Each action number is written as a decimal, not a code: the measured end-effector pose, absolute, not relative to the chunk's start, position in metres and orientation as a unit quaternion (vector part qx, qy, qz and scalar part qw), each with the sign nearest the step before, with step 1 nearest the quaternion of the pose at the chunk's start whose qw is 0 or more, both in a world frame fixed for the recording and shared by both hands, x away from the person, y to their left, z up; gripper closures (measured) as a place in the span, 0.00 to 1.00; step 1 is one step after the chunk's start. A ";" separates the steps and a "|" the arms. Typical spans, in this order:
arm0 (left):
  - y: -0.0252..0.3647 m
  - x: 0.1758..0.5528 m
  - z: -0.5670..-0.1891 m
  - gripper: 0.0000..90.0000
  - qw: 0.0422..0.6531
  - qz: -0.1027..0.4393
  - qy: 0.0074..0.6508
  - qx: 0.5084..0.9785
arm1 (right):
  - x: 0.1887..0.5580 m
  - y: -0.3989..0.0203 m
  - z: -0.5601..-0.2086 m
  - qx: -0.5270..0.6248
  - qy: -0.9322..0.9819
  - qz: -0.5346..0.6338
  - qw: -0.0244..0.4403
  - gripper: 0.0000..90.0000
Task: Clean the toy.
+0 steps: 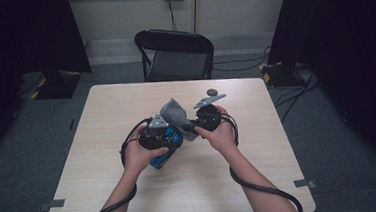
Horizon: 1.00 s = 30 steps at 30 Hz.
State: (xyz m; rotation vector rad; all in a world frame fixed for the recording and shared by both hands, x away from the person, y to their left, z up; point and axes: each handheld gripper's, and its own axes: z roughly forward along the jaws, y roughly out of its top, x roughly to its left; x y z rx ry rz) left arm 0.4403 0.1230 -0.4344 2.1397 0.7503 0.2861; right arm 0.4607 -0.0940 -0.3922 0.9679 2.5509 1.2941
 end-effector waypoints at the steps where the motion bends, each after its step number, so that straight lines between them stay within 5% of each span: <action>1: 0.124 0.441 -0.434 0.28 0.413 0.117 0.301 0.852 | 0.459 -0.094 -0.392 0.316 0.843 0.430 0.062 0.84; 30: 0.159 0.449 -0.423 0.28 0.428 0.147 0.346 0.822 | 0.420 -0.108 -0.411 0.281 0.850 0.445 0.021 0.84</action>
